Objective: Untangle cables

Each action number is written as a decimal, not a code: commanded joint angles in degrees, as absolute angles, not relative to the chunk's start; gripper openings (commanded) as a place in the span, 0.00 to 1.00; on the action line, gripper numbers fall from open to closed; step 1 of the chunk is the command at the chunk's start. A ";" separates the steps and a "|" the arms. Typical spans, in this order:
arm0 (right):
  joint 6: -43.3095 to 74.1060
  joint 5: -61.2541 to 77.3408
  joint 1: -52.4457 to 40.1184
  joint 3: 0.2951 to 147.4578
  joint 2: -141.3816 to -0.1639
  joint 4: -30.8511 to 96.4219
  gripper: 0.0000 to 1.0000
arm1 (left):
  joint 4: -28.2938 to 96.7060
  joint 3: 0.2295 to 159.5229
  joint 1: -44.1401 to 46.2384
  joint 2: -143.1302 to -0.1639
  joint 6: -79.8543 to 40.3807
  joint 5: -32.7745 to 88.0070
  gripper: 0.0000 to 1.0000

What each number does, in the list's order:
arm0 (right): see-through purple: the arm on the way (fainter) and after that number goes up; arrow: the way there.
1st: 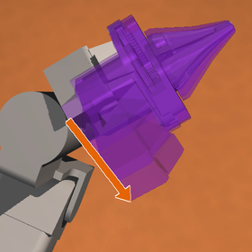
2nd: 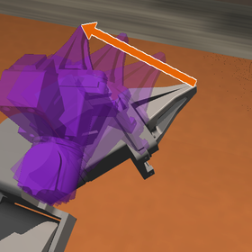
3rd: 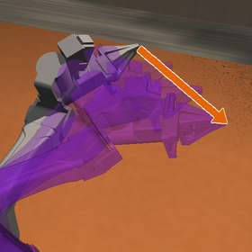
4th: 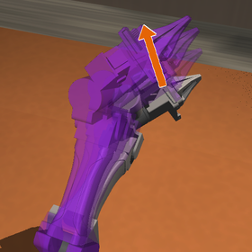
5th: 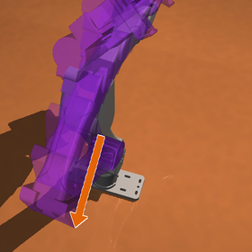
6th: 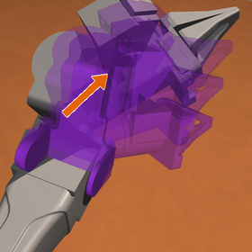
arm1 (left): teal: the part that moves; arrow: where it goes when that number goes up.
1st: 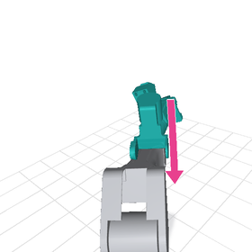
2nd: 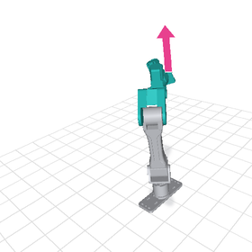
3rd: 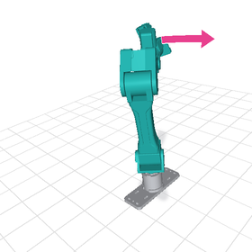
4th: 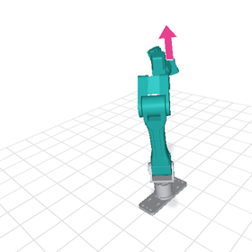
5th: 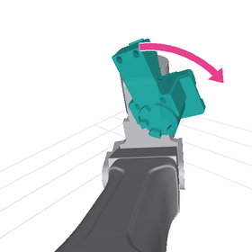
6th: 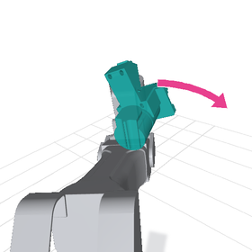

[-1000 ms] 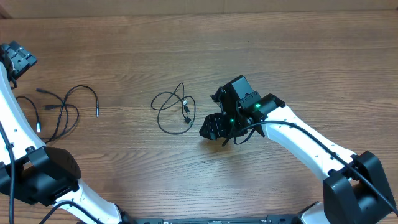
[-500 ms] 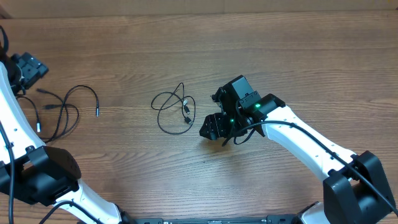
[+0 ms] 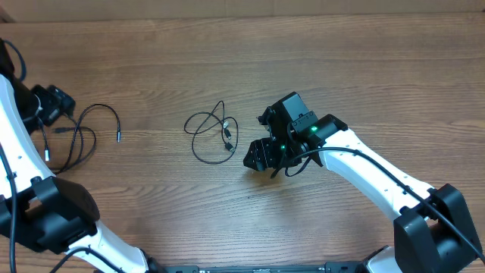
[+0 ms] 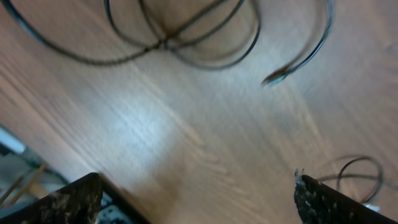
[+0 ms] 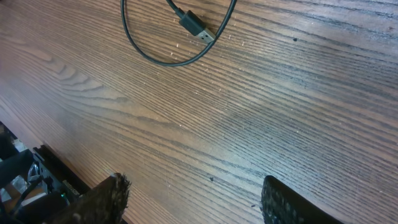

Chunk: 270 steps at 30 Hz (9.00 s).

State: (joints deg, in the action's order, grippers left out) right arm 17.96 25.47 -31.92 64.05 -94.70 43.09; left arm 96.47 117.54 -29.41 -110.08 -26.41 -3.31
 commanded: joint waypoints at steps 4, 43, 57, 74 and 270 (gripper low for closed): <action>17.52 25.28 -32.18 64.07 -94.63 43.03 0.67 | 90.87 102.28 -29.65 -96.12 -26.52 -1.83 0.98; 17.54 25.30 -32.18 64.07 -94.63 44.27 0.67 | 46.87 71.02 -43.16 -90.98 -42.26 -20.29 0.84; 17.56 25.30 -32.18 64.07 -94.63 45.10 0.67 | 40.25 70.98 -43.16 -94.39 -42.19 -21.19 0.63; 17.56 25.30 -32.18 64.07 -94.63 45.17 0.67 | 17.30 73.38 -38.28 -95.46 -23.77 38.54 0.04; 19.49 25.28 -32.18 64.07 -94.63 47.27 0.67 | 45.17 94.08 4.73 -110.59 8.95 6.87 0.04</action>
